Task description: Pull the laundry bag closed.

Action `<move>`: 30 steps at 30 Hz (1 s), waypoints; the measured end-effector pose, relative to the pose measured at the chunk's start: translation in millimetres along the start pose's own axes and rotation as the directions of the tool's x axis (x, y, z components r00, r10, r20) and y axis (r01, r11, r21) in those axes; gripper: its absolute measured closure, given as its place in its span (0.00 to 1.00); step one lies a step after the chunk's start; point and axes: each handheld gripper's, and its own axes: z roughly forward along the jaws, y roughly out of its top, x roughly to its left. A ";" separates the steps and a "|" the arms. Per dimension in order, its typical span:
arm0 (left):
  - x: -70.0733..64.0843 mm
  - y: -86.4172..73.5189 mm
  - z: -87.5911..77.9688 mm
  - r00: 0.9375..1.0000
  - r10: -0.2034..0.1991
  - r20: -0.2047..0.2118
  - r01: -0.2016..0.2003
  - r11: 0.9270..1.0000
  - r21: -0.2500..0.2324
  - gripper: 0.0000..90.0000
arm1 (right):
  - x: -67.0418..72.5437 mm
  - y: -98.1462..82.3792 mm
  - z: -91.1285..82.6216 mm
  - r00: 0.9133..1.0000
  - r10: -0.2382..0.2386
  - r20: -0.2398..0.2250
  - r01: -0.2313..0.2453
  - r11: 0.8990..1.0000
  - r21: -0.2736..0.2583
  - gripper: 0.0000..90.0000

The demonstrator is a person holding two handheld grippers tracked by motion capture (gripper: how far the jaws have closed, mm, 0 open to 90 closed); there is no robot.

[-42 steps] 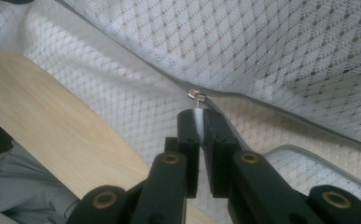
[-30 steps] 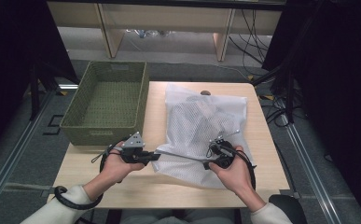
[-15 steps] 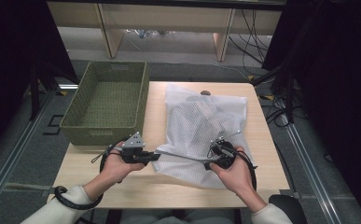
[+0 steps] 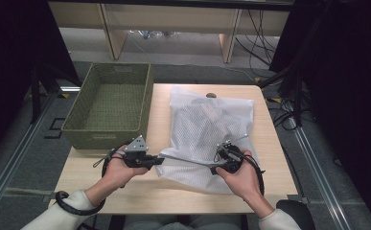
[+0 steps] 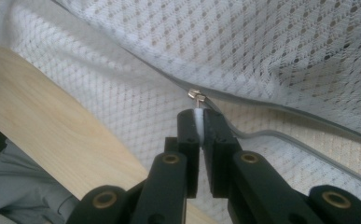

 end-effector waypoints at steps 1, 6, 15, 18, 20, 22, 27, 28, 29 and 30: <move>0.7 -0.3 -0.3 1.000 0.004 0.002 -0.004 1.000 0.002 0.98 | -0.4 -0.1 0.0 1.000 0.001 -0.002 -0.001 1.000 0.001 0.97; 2.6 -0.7 -1.8 1.000 0.020 -0.006 -0.019 1.000 0.017 0.98 | -2.5 -2.3 -0.9 1.000 0.010 -0.003 -0.010 1.000 0.001 0.97; 2.3 -2.2 -2.0 1.000 0.002 -0.009 -0.002 1.000 0.008 0.98 | -4.8 -4.1 -1.0 1.000 0.014 0.002 -0.014 1.000 0.006 0.97; 3.2 -2.6 -2.8 1.000 0.001 -0.007 -0.001 1.000 0.012 0.98 | -4.5 -3.9 -0.9 1.000 0.022 0.010 -0.022 1.000 0.007 0.97; 4.6 -2.7 -3.6 1.000 0.013 -0.009 -0.013 1.000 0.022 0.98 | -4.5 -4.0 -0.8 1.000 0.026 0.010 -0.026 1.000 0.006 0.97; 3.7 -2.9 -3.3 1.000 0.002 -0.011 -0.002 1.000 0.007 0.98 | -4.5 -4.0 -1.0 1.000 0.027 0.014 -0.028 1.000 0.007 0.97; 6.3 -3.1 -5.2 1.000 0.010 -0.008 -0.010 1.000 0.026 0.98 | -6.0 -4.8 -2.4 1.000 0.028 0.012 -0.028 1.000 0.004 0.97; 5.8 -3.2 -4.8 1.000 0.000 -0.005 0.000 1.000 0.018 0.98 | -6.8 -5.4 -2.8 1.000 0.024 0.010 -0.024 1.000 0.002 0.97; 6.0 -3.5 -4.4 1.000 0.005 -0.013 -0.005 1.000 0.011 0.98 | -6.1 -5.7 -2.9 0.999 0.042 0.015 -0.042 0.999 0.003 0.97; 6.1 -3.4 -4.5 1.000 0.005 -0.014 -0.005 1.000 0.012 0.98 | -7.5 -6.3 -3.5 0.999 0.032 0.003 -0.032 0.999 0.001 0.97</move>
